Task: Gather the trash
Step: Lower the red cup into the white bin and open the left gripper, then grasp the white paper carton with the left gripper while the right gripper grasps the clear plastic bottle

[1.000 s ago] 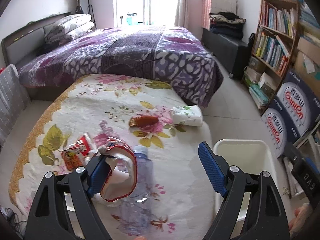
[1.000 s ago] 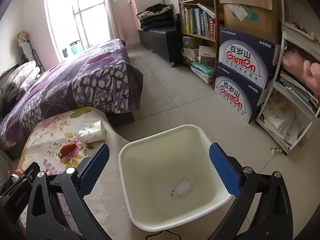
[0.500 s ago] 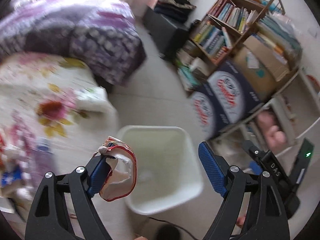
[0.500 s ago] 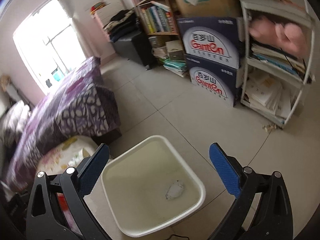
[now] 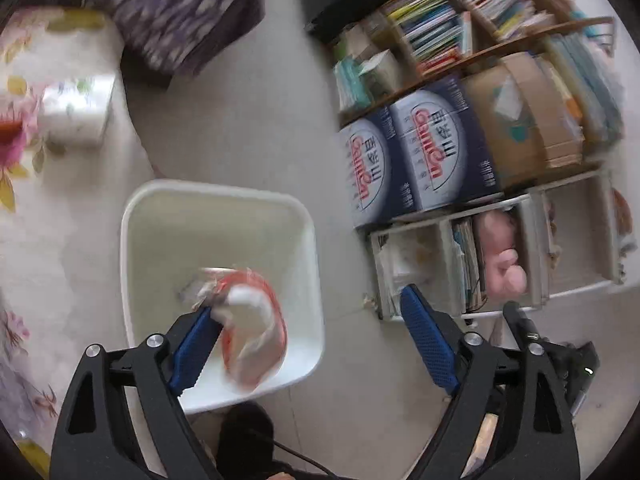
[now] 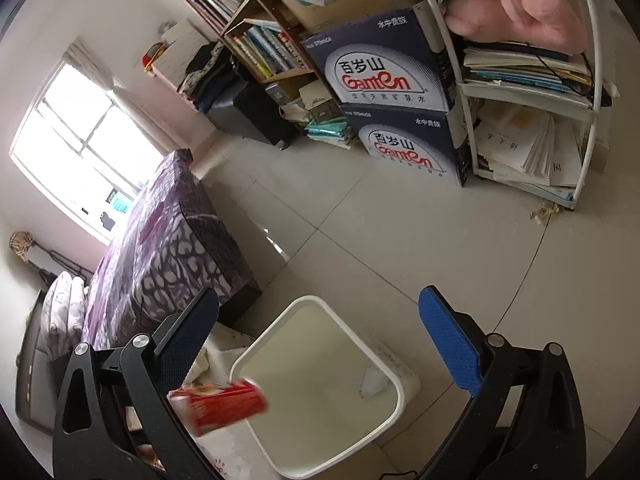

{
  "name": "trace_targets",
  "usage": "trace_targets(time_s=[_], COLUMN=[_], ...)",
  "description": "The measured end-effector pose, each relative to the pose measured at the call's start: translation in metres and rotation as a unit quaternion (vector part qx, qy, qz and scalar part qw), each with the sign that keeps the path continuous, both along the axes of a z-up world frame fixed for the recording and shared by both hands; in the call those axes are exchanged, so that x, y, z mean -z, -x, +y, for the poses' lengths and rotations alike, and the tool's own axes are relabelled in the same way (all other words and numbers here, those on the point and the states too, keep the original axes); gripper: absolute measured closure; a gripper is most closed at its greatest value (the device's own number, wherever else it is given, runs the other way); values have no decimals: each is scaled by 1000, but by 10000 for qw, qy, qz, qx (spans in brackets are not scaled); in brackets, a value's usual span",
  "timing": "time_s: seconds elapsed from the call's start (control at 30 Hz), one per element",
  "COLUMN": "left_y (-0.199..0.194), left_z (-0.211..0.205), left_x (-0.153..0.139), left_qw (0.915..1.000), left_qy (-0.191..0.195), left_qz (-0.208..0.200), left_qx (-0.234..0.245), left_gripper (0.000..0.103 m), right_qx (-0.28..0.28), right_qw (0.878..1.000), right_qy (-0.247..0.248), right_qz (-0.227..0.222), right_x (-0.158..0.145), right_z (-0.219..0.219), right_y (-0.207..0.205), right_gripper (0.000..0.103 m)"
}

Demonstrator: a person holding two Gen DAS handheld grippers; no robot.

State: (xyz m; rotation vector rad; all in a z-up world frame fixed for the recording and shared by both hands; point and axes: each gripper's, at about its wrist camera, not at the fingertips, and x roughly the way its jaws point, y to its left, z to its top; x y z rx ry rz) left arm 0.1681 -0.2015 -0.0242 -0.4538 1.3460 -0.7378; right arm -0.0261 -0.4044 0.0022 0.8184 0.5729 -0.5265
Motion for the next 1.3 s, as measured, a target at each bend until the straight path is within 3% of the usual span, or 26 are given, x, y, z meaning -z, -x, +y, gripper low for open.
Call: trace_targets(time_s=[0.07,0.13,0.4,0.53,0.63,0.73,0.8,0.87,1.0,1.07,1.23,1.3], left_y=[4,8,28,38,50,63,70,74,74,72,70,75], left_z=[-3,-6,5,23,44,68,84,103,131,150,186,197], left_x=[-4,-9,-23,-22,-21,-21,-19,-17,-13,-12,-3,8], left_qw=[9988,9986,9983,9931,9793,9508,9241,9032,8727,8669,8762,8691], left_qy=[474,521,-159,-674,-1325,-2126,-2719,-3115,-3740,-3936,-4110,-4347], left_qz=[120,70,-546,-961,-1493,-2163,-2550,-2757,-2875,-2823,-2444,-2358], left_qx=[10,16,112,-71,-329,-630,-842,-1057,-1258,-1176,-597,-115], left_gripper=[19,19,18,18,18,18,18,17,16,16,16,15], right_qx=[-2,23,-18,-229,-549,-952,-1216,-1457,-1955,-2185,-2709,-2914], right_qw=[10000,10000,10000,9994,9960,9869,9783,9697,9590,9544,9378,9306], right_qy=[-7,21,36,272,653,1177,1528,1802,1853,1797,1803,1759], right_qz=[-37,-49,-51,56,275,553,686,775,885,953,1213,1350], right_x=[-1,-2,-2,-3,0,6,10,13,22,27,43,50], right_z=[-1,-1,1,18,46,84,109,132,172,188,223,234], right_y=[2,3,4,-4,-17,-33,-43,-52,-65,-71,-84,-89], right_gripper=[7,7,7,7,7,7,7,7,7,7,7,7])
